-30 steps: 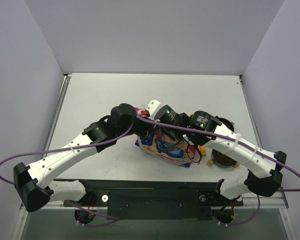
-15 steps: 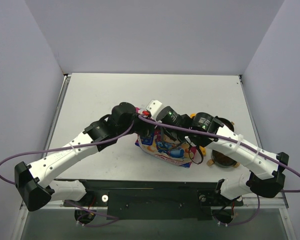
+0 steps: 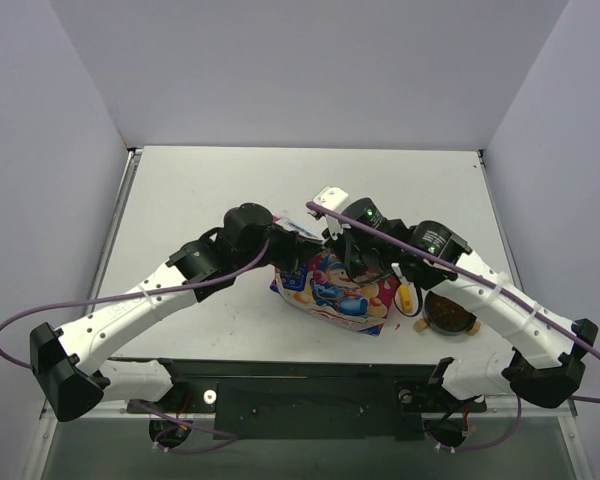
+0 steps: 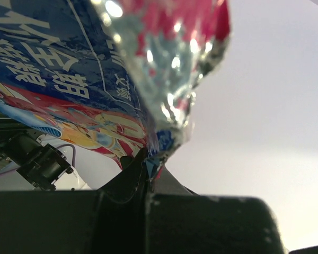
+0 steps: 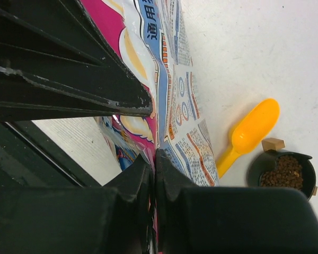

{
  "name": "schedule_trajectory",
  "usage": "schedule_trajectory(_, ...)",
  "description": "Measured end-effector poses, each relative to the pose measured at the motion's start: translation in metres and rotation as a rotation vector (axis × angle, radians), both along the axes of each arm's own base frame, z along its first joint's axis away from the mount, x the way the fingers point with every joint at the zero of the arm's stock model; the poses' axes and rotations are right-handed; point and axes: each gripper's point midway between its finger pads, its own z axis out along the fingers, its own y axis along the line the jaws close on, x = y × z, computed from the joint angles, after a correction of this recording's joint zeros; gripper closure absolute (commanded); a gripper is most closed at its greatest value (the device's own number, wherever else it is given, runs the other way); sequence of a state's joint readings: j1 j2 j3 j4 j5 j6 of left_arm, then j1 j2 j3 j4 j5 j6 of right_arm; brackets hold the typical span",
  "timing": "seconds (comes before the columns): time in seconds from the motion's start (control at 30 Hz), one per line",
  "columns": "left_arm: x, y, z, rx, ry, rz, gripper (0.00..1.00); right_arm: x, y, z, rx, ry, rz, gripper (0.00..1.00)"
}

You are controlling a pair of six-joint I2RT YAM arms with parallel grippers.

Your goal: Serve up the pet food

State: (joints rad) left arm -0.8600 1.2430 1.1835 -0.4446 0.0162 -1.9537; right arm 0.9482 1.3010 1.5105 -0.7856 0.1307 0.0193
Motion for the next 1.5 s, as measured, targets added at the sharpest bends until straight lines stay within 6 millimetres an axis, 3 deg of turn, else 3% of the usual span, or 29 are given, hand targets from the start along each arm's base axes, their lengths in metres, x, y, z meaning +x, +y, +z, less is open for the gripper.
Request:
schedule_trajectory(0.47, -0.008, 0.006, -0.002, 0.053, 0.075, -0.025, 1.0, -0.005, 0.001, 0.0, -0.065, -0.122, 0.01, 1.0)
schedule_trajectory(0.5, -0.008, 0.006, -0.001, 0.052, 0.075, -0.025, 1.0, -0.005, 0.0, 0.0, -0.065, -0.128, 0.011, 0.97)
schedule_trajectory(0.53, -0.009, 0.006, -0.001, 0.051, 0.076, -0.025, 1.0, -0.006, 0.0, 0.0, -0.063, -0.134, 0.014, 0.86)
schedule_trajectory(0.57, -0.009, 0.005, -0.001, 0.049, 0.077, -0.026, 1.0, -0.005, -0.001, 0.0, -0.064, -0.141, 0.016, 0.85)
schedule_trajectory(0.63, -0.006, 0.008, -0.002, 0.054, 0.081, -0.015, 1.0, -0.007, -0.014, -0.002, -0.101, -0.15, 0.003, 0.89)
schedule_trajectory(0.67, -0.003, 0.011, -0.003, 0.054, 0.083, -0.006, 1.0, -0.008, -0.027, -0.004, -0.129, -0.152, -0.009, 1.0)
schedule_trajectory(0.73, -0.002, 0.012, -0.002, 0.05, 0.087, -0.004, 1.0, -0.012, -0.04, -0.003, -0.134, -0.153, -0.018, 1.0)
schedule_trajectory(1.03, -0.002, 0.01, -0.002, 0.034, 0.1, -0.001, 1.0, -0.017, -0.04, -0.004, -0.107, -0.149, 0.003, 1.0)
schedule_trajectory(1.07, -0.002, 0.01, -0.003, 0.026, 0.097, -0.001, 0.95, -0.017, -0.04, -0.004, -0.106, -0.15, 0.004, 0.99)
schedule_trajectory(1.1, -0.002, 0.01, -0.003, 0.015, 0.09, -0.002, 0.78, -0.017, -0.04, -0.004, -0.103, -0.151, 0.004, 0.94)
schedule_trajectory(1.17, -0.003, 0.01, -0.004, -0.003, 0.073, -0.006, 0.6, -0.019, -0.041, -0.004, -0.095, -0.151, 0.01, 0.77)
schedule_trajectory(1.23, 0.004, 0.018, -0.008, 0.009, 0.059, 0.042, 0.51, -0.022, -0.051, -0.004, -0.11, -0.148, 0.006, 0.71)
schedule_trajectory(1.37, 0.017, 0.031, -0.009, 0.026, 0.035, 0.126, 0.44, -0.028, -0.069, 0.002, -0.118, -0.157, -0.007, 0.68)
schedule_trajectory(1.5, 0.019, 0.036, -0.006, 0.027, 0.018, 0.15, 0.38, -0.028, -0.072, 0.001, -0.128, -0.155, -0.016, 0.63)
